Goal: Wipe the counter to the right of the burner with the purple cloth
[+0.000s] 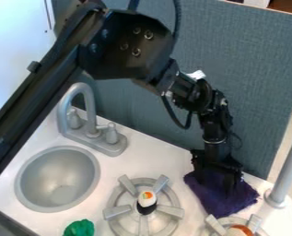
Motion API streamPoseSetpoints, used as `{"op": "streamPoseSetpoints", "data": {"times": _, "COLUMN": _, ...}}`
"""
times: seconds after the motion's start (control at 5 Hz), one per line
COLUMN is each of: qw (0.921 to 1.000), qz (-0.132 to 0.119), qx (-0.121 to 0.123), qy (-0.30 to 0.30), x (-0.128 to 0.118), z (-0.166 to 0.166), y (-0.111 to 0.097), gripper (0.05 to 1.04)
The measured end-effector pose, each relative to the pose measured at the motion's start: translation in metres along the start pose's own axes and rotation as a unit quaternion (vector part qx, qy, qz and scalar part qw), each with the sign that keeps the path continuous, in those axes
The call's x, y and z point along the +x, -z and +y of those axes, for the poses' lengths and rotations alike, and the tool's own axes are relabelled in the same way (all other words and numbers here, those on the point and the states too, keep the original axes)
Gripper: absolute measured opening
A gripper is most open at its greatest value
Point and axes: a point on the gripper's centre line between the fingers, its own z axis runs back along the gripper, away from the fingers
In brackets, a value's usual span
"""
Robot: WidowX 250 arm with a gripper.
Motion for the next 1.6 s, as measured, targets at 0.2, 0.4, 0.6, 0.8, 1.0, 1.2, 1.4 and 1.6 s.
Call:
{"op": "streamPoseSetpoints", "data": {"times": 0.2, "qw": 0.9997, "qz": -0.011, "qx": 0.017, "qy": -0.016, "x": 0.006, "z": 0.004, "y": -0.001, "gripper": 1.001}}
{"op": "streamPoseSetpoints", "data": {"times": 0.4, "qw": 0.9993, "qz": -0.016, "qx": 0.027, "qy": -0.019, "x": 0.014, "z": 0.005, "y": 0.001, "gripper": 1.001}}
{"op": "streamPoseSetpoints", "data": {"times": 0.6, "qw": 0.9986, "qz": -0.028, "qx": 0.028, "qy": -0.035, "x": 0.018, "z": 0.006, "y": 0.001, "gripper": 1.001}}
{"op": "streamPoseSetpoints", "data": {"times": 0.8, "qw": 0.9955, "qz": -0.053, "qx": 0.018, "qy": -0.076, "x": 0.02, "z": 0.005, "y": 0.001, "gripper": 1.001}}
{"op": "streamPoseSetpoints", "data": {"times": 1.0, "qw": 0.9912, "qz": -0.073, "qx": 0.018, "qy": -0.109, "x": 0.018, "z": 0.007, "y": 0.0, "gripper": 1.001}}
{"op": "streamPoseSetpoints", "data": {"times": 1.2, "qw": 0.9802, "qz": -0.093, "qx": 0.011, "qy": -0.174, "x": 0.003, "z": 0.013, "y": -0.003, "gripper": 1.001}}
{"op": "streamPoseSetpoints", "data": {"times": 1.4, "qw": 0.9748, "qz": -0.107, "qx": 0.006, "qy": -0.196, "x": -0.002, "z": 0.013, "y": -0.005, "gripper": 1.001}}
{"op": "streamPoseSetpoints", "data": {"times": 1.6, "qw": 0.9776, "qz": -0.12, "qx": 0.004, "qy": -0.173, "x": -0.01, "z": 0.009, "y": -0.018, "gripper": 1.001}}
